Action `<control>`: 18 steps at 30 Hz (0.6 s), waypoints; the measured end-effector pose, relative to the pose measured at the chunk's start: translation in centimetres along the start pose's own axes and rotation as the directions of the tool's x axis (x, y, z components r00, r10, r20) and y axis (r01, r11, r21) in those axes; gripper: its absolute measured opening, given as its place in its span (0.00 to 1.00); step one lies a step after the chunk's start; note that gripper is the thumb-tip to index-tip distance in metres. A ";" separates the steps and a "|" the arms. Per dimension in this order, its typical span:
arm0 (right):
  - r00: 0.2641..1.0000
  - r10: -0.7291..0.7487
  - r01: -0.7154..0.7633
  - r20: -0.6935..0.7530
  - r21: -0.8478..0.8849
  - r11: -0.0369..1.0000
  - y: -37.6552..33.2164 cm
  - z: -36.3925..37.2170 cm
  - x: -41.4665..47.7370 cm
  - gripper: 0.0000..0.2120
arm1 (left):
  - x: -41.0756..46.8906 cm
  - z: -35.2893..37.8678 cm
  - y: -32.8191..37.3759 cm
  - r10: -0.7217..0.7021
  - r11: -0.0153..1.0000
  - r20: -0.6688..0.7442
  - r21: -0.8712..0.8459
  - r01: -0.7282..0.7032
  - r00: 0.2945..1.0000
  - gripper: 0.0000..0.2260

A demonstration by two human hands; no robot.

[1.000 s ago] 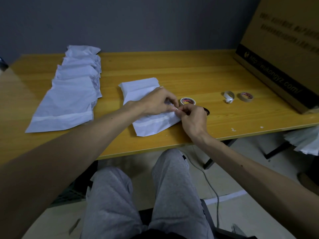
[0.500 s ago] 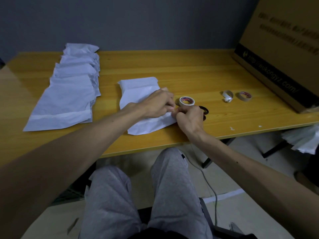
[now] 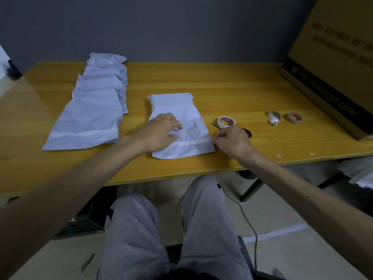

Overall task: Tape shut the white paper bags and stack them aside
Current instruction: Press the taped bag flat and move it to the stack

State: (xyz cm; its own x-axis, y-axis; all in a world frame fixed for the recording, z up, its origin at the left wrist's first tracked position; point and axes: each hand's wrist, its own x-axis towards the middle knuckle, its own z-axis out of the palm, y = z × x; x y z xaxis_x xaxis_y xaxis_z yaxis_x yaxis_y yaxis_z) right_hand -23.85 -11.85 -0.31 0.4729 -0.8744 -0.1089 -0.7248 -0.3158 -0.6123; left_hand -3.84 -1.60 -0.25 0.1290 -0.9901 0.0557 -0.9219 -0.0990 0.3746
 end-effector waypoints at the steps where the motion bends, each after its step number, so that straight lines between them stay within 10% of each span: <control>1: 0.997 -0.063 0.055 -0.054 -0.136 0.989 0.0 -0.2 0.0 0.13 | -0.6 0.0 -0.8 -0.037 0.999 0.037 -0.003 0.037 0.999 0.16; 5: 0.915 -0.357 0.261 -0.186 -0.401 0.878 -1.1 -0.2 0.4 0.11 | -1.6 0.5 -2.5 -0.093 0.992 0.232 -0.062 0.110 0.968 0.22; 10: 0.856 -0.509 0.513 0.089 -0.022 0.858 -4.0 2.2 2.5 0.12 | -0.6 1.2 -2.5 -0.066 0.996 0.253 -0.047 0.081 0.965 0.25; 18: 0.804 -0.564 0.580 0.188 -0.039 0.814 -2.3 4.6 3.0 0.17 | -2.6 1.9 -2.9 -0.233 0.940 -0.080 -0.274 0.203 0.969 0.19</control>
State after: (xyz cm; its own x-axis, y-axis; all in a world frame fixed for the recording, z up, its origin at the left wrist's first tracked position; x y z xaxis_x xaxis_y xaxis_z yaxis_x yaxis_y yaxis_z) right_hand -18.45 -12.01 -2.82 0.8833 -0.4558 0.1101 -0.3355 -0.7784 -0.5305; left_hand -2.17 1.08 -3.23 0.3688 -0.9286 0.0405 -0.7403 -0.2671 0.6169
